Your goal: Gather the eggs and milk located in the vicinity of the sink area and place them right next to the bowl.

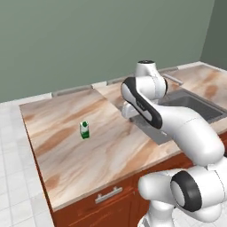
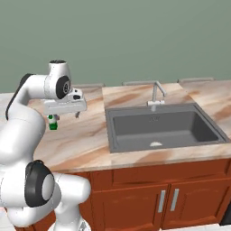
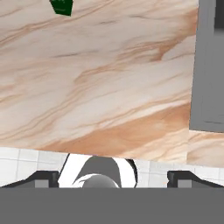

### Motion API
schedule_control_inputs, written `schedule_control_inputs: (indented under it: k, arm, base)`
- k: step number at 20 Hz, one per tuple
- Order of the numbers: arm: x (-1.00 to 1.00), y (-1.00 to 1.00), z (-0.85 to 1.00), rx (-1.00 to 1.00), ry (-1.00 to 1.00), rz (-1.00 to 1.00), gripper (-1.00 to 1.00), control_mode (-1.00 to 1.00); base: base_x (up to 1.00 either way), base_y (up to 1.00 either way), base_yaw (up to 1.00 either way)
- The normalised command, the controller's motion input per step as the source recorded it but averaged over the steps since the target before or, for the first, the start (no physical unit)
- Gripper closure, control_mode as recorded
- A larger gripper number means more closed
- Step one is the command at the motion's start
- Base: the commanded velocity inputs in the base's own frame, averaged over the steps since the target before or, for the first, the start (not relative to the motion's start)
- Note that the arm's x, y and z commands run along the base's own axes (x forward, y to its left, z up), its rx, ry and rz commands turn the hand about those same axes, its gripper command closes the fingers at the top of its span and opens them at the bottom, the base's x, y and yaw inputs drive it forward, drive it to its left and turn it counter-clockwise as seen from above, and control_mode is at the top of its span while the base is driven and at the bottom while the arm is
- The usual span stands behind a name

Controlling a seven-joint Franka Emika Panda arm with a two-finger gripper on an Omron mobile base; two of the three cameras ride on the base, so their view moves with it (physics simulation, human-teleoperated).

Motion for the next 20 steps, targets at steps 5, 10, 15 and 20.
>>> schedule_control_inputs:
  k: [5, 10, 15, 20]
  arm:
    - [0.0, 0.0, 0.0, 0.0, 0.0, 0.0, -1.0, 1.0]
    - [0.0, 0.0, 0.0, 0.0, 0.0, 0.0, -1.0, 1.0]
    - [0.0, 0.0, 0.0, 0.0, 0.0, 0.0, -1.0, 1.0]
    - [0.0, 0.0, 0.0, 0.0, 0.0, 0.0, -1.0, 1.0]
  base:
    - [0.48, 0.95, 0.2]
    - [0.0, 0.08, 0.0]
    - [0.0, 0.0, 0.0]
    - [0.0, 0.0, 0.0]
